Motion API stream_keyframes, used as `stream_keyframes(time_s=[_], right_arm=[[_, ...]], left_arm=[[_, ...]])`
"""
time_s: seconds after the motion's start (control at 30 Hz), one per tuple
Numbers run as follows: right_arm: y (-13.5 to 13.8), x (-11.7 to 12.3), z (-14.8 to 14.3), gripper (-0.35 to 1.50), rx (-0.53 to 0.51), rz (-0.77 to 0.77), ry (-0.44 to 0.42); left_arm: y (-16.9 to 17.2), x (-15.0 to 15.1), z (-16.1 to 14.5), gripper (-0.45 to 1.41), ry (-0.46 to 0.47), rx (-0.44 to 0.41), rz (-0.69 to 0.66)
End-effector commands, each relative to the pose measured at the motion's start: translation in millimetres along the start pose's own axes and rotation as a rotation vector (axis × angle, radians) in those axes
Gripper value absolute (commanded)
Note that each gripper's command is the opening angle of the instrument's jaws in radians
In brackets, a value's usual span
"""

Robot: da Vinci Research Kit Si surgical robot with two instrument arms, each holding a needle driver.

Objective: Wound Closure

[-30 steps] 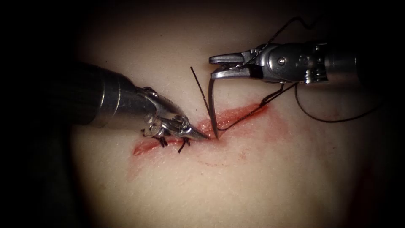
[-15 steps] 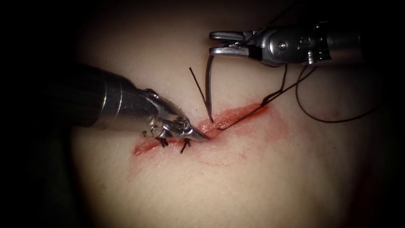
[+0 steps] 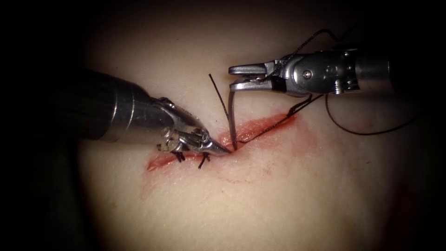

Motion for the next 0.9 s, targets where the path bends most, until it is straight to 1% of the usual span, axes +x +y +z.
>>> stream_keyframes(time_s=[0.03,0.23,0.33,0.37,0.5,0.63,0.9], right_arm=[[0.5,-0.4,0.4,-0.35,0.002,0.002,-0.002],[1.2,-0.2,-0.1,-0.35,-0.010,0.034,-0.005],[1.2,-0.1,-0.3,-0.35,-0.022,0.081,-0.013],[1.2,-0.1,-0.3,-0.35,-0.030,0.105,-0.020],[1.2,0.3,-0.1,-0.35,-0.101,0.229,-0.016],[1.1,0.7,0.2,-0.35,-0.155,0.312,-0.025],[1.4,0.7,0.2,-0.35,-0.181,0.322,-0.022]], left_arm=[[-0.3,0.1,0.7,-0.45,0.000,0.000,0.000],[-0.3,0.1,0.7,-0.45,0.000,0.000,0.000],[-0.3,0.1,0.7,-0.35,0.000,0.000,0.000],[-0.3,0.1,0.7,-0.35,0.000,0.000,0.000],[-0.3,0.1,0.8,-0.30,0.001,0.000,0.000],[-0.3,0.2,0.8,-0.25,0.001,0.001,0.000],[-0.3,0.2,0.8,-0.25,0.001,0.000,-0.001]])
